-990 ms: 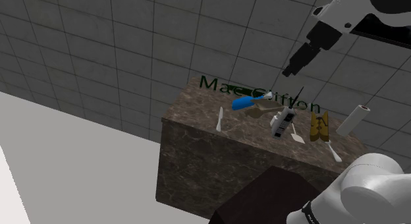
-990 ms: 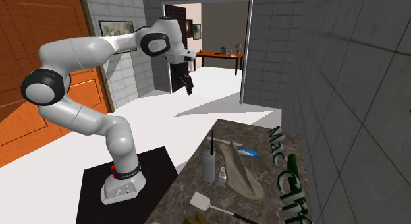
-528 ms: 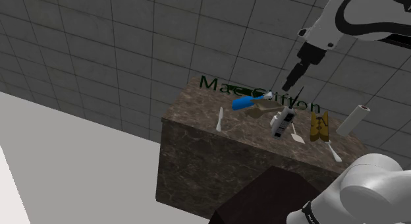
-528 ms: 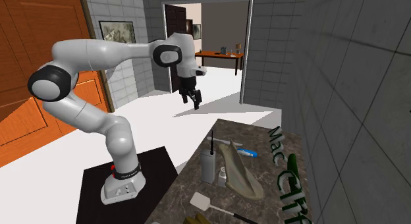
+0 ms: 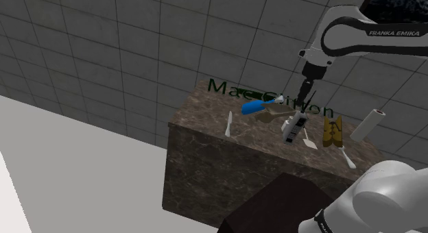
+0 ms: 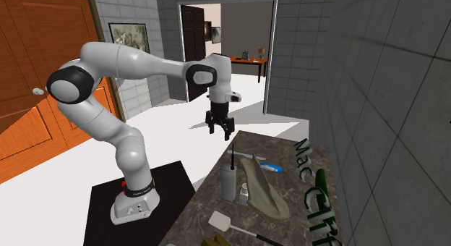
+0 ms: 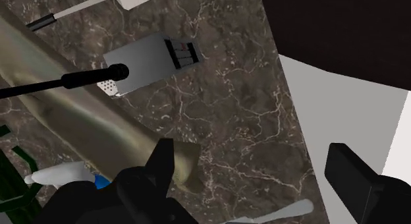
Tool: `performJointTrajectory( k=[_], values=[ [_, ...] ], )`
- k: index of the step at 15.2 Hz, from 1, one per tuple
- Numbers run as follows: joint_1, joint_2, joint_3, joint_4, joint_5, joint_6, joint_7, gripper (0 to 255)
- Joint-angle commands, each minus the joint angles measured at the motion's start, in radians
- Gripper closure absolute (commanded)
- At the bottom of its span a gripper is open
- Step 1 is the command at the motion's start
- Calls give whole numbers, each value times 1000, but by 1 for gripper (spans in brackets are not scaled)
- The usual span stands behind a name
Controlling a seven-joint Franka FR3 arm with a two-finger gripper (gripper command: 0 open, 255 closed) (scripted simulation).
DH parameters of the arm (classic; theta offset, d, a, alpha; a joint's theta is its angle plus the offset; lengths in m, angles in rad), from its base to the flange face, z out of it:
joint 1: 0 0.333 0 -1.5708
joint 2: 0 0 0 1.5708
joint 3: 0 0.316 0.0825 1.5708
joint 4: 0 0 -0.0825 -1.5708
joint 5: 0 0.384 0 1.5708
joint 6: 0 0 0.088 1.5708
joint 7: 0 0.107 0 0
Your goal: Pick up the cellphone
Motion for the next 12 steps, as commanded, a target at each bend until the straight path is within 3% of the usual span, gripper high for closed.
performJointTrajectory(
  k=[1,7,12],
  values=[
    [-12,49,-26,8,-45,15,-51,0],
    [-43,213,-87,41,-167,83,-171,0],
    [-47,237,-96,4,-176,141,-165,0]
  ],
)
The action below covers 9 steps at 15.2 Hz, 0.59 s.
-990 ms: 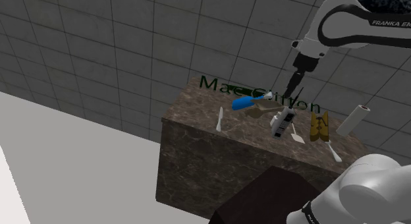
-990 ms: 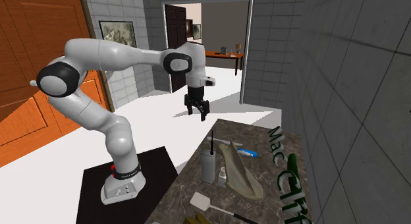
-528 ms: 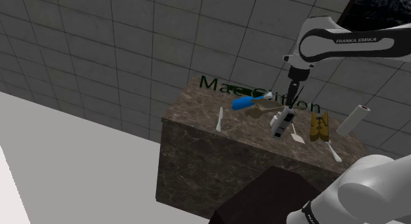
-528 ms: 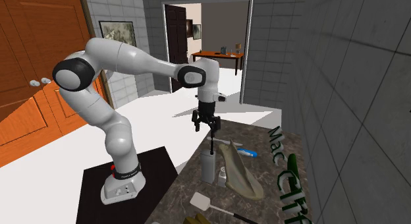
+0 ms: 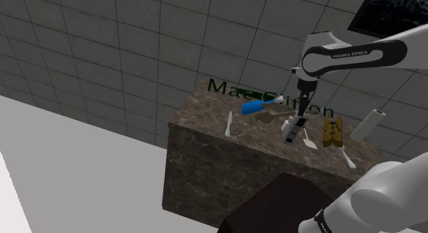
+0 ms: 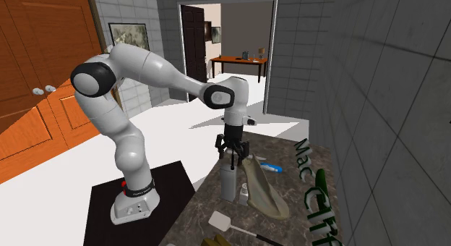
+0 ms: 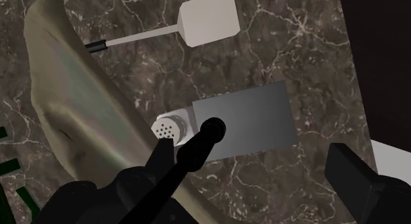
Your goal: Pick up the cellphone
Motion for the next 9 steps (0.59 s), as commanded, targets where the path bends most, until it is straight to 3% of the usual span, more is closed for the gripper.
performJointTrajectory(
  k=[1,5,6,9],
  values=[
    [-1,9,-4,-20,-4,29,4,0],
    [-2,23,-9,-43,-7,64,11,0],
    [-2,23,-8,-44,-7,66,13,255],
    [-2,24,-8,-45,-7,68,13,255]
  ],
)
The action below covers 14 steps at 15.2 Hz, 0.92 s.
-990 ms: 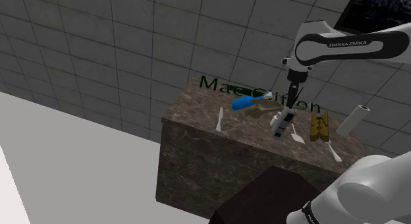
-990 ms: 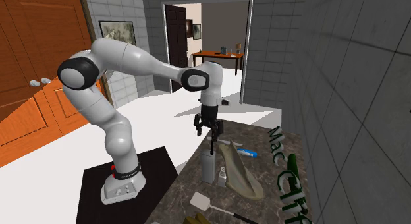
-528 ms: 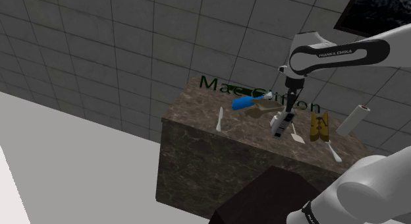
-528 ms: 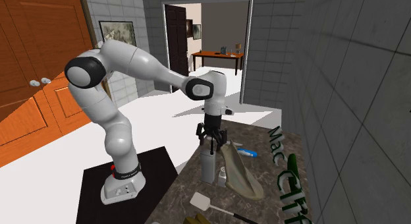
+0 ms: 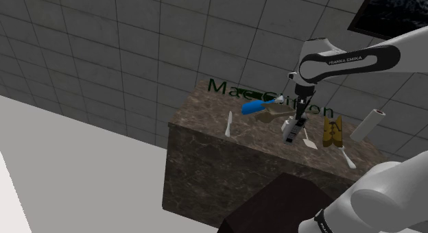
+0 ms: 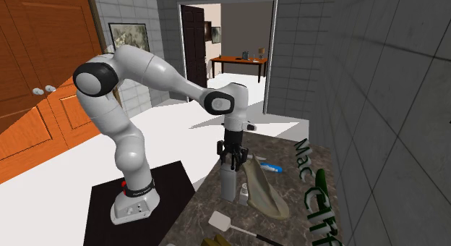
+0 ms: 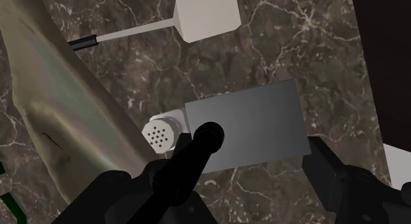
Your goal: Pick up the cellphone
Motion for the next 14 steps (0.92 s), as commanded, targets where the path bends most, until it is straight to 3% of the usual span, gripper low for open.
performJointTrajectory(
  k=[1,6,14],
  values=[
    [0,2,-1,-2,0,1,0,255],
    [-1,1,-1,0,0,-2,-1,255],
    [3,-35,13,76,9,-112,-22,255]
  ],
)
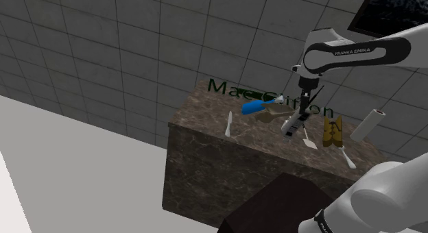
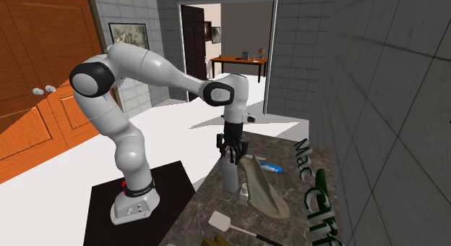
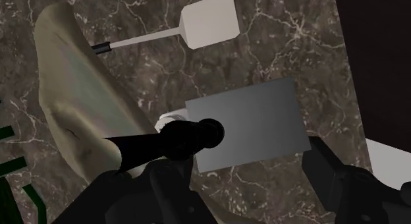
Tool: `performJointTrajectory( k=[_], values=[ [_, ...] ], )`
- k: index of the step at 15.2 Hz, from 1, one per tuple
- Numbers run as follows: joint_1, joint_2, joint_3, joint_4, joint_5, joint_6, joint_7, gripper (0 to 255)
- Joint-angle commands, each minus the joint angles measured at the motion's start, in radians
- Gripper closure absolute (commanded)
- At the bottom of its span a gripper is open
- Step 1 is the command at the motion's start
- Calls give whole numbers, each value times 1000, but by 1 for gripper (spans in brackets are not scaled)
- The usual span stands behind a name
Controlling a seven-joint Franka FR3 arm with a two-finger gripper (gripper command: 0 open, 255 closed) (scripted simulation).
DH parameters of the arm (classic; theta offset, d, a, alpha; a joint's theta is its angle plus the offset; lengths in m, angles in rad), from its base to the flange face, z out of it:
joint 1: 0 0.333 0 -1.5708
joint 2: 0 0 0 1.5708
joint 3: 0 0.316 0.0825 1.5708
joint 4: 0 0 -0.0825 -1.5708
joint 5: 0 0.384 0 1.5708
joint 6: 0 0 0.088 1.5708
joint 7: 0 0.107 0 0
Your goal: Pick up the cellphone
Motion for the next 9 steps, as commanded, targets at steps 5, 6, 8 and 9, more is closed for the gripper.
performJointTrajectory(
  k=[5,6,8,9],
  values=[
    [2,-17,9,68,7,-83,-19,255],
    [3,-19,11,79,8,-96,-22,255],
    [3,-21,13,92,10,-111,-25,255],
    [3,-21,13,93,10,-111,-25,255]
  ],
)
